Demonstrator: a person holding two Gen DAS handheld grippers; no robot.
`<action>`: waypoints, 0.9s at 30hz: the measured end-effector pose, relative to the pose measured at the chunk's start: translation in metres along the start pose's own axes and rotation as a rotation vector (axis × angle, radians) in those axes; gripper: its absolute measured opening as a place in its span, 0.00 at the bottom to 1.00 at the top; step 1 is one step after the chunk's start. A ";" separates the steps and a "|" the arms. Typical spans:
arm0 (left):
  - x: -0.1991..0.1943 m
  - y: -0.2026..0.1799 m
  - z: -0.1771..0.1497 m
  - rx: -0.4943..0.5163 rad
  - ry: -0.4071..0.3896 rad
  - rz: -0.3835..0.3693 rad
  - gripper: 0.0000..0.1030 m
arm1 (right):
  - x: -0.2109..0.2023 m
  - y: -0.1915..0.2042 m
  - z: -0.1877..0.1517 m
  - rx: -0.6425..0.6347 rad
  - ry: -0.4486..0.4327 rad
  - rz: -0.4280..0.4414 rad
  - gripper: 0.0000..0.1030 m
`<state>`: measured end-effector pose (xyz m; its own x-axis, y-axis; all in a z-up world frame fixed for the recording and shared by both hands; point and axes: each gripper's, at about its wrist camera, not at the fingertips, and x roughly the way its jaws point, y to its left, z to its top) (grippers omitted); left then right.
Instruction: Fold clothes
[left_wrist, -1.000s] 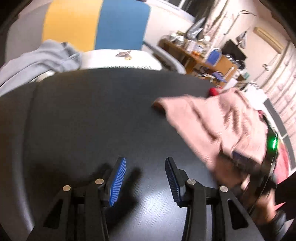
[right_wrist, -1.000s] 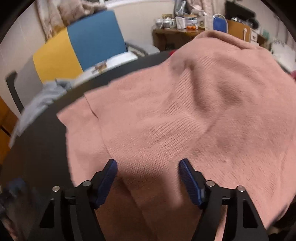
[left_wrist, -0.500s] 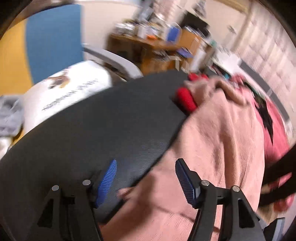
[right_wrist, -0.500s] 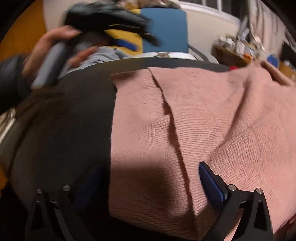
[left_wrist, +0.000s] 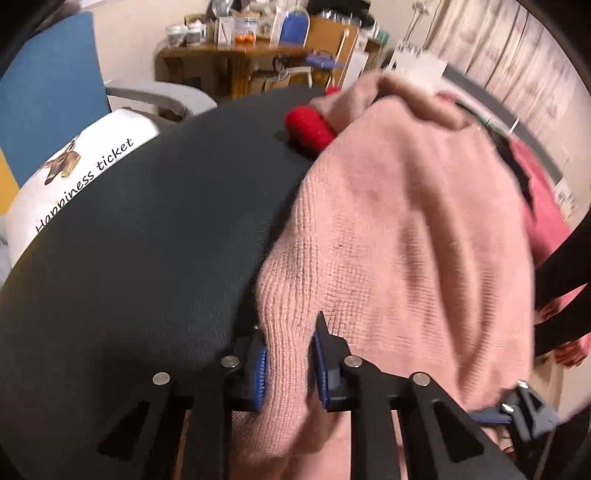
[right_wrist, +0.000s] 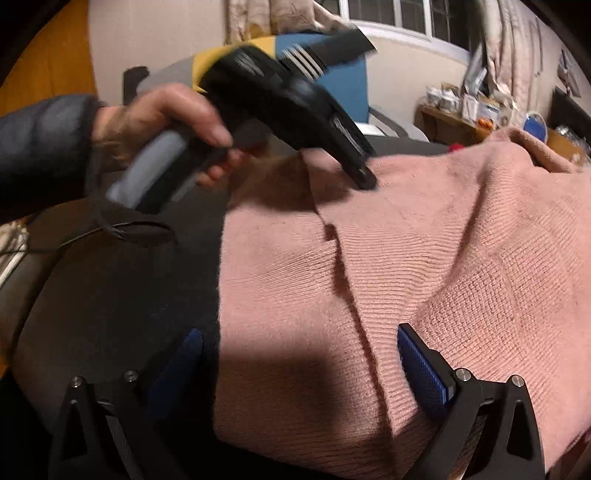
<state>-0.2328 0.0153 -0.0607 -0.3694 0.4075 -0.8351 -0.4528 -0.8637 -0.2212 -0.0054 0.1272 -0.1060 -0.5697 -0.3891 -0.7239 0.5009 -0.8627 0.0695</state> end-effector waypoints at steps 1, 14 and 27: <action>-0.018 0.001 -0.007 -0.022 -0.039 -0.031 0.17 | 0.000 -0.005 0.006 0.055 0.006 0.016 1.00; -0.192 0.040 -0.205 -0.345 -0.297 -0.056 0.14 | -0.015 0.066 0.001 0.539 -0.009 0.678 1.00; -0.293 0.084 -0.430 -0.723 -0.324 0.297 0.14 | -0.040 0.273 -0.031 0.131 0.221 0.870 1.00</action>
<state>0.1860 -0.3041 -0.0510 -0.6554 0.1036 -0.7482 0.2894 -0.8805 -0.3754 0.1746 -0.0824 -0.0791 0.1203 -0.8613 -0.4937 0.6103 -0.3280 0.7210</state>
